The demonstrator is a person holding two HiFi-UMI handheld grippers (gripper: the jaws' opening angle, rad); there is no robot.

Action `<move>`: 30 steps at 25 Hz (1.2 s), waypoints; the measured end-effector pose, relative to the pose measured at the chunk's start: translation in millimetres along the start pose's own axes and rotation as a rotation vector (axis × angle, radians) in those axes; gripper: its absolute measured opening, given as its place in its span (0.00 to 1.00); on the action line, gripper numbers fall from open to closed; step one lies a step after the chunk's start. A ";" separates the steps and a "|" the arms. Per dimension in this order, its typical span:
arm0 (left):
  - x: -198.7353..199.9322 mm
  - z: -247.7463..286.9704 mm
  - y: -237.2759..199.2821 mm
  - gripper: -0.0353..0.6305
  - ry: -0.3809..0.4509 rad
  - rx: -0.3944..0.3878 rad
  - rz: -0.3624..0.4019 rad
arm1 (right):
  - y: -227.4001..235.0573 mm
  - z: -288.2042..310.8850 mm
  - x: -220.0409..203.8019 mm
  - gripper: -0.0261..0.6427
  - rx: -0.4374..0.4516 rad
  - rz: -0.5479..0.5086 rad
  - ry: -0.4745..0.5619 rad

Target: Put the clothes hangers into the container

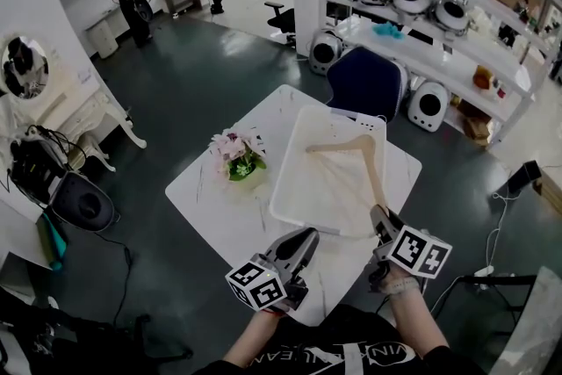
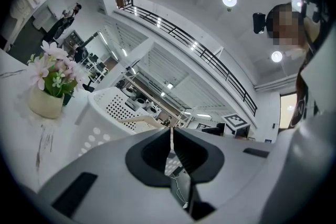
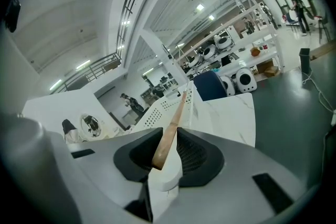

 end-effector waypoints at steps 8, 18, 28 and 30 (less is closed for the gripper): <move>-1.5 -0.3 0.5 0.09 0.001 0.004 -0.012 | 3.1 -2.4 -1.2 0.16 0.029 0.051 -0.002; -0.3 -0.6 -1.4 0.09 0.002 0.001 -0.011 | -8.9 -1.2 -9.3 0.22 0.082 0.032 -0.020; -1.3 0.3 1.4 0.09 0.003 -0.007 -0.008 | -15.4 -9.9 -29.5 0.28 0.060 -0.070 -0.057; -0.7 0.2 2.1 0.09 0.002 -0.010 -0.008 | -15.1 -12.2 -32.0 0.28 0.036 -0.113 -0.058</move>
Point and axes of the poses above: the fingertips, and each gripper's own axes: z forward along the fingers, y to its right, x out of its top, the point moved 2 cm from there along -z, backward along the fingers, and after that the axes turned 14 degrees about -y, right-handed, at the moved point
